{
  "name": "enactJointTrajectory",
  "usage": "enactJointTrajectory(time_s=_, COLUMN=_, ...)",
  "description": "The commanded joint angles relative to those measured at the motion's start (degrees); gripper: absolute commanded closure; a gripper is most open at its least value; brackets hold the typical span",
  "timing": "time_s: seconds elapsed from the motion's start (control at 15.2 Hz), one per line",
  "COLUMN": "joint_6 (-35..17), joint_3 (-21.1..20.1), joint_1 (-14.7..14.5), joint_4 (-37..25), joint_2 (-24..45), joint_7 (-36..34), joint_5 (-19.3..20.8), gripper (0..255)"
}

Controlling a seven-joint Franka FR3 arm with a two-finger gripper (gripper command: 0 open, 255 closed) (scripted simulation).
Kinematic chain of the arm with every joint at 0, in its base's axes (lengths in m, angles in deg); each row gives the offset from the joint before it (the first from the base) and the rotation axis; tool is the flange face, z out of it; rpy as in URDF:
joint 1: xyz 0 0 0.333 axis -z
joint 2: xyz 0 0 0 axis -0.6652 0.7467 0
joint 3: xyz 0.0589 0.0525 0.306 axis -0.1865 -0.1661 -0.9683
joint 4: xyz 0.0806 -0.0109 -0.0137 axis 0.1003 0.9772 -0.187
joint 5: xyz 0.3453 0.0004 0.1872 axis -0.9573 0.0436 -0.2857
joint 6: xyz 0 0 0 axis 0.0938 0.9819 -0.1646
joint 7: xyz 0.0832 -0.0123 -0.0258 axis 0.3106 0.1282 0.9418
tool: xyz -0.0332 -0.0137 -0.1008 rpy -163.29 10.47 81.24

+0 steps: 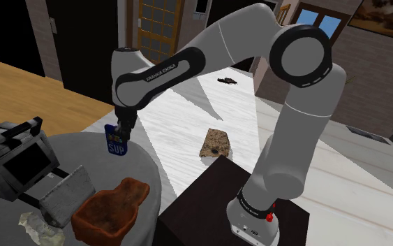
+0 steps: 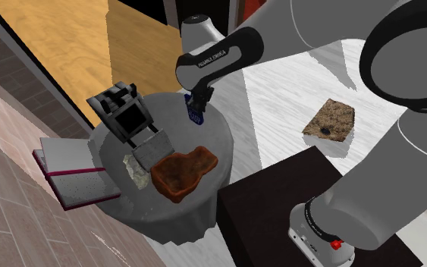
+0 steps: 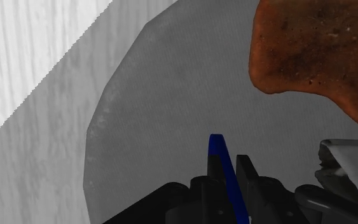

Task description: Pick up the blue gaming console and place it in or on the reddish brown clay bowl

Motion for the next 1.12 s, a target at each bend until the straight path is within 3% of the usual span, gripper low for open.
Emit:
enactJointTrajectory(time_s=0.0, joint_6=1.37, joint_3=-0.03, joint_1=0.01, joint_4=-0.51, joint_2=-0.85, joint_7=0.04, joint_5=-0.10, gripper=255)
enactJointTrajectory(time_s=1.06, joint_6=13.02, joint_3=-0.05, joint_1=0.13, joint_4=-6.63, joint_2=-6.40, joint_7=0.29, joint_5=-0.65, gripper=255)
